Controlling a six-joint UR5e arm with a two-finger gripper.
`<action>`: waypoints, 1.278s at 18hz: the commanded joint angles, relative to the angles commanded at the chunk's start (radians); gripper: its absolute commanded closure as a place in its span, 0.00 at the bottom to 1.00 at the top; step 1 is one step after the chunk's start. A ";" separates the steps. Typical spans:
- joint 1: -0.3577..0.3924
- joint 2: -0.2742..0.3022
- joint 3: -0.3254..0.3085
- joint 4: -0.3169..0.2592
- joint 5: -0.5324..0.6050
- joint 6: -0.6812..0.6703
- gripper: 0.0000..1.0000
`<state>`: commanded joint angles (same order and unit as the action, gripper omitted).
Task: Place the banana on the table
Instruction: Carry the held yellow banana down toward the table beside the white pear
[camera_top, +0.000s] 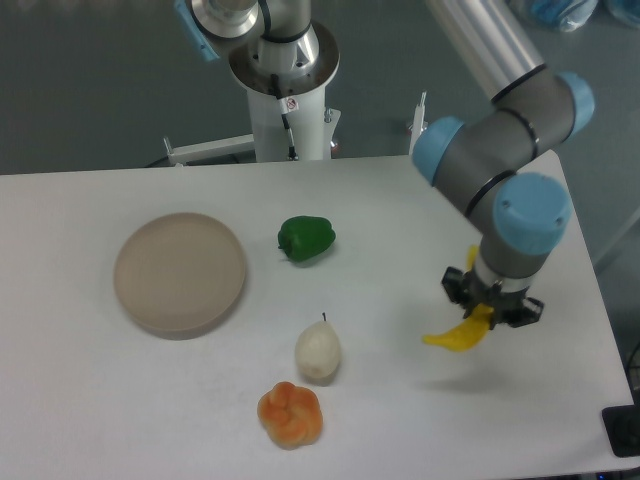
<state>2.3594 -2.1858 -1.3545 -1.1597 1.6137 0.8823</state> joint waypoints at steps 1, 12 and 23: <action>-0.012 -0.012 0.002 0.000 0.002 -0.020 1.00; -0.120 -0.118 0.005 0.080 0.104 -0.152 0.70; -0.097 -0.031 0.037 0.069 0.092 -0.041 0.00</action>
<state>2.2625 -2.2169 -1.3177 -1.0906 1.7058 0.8413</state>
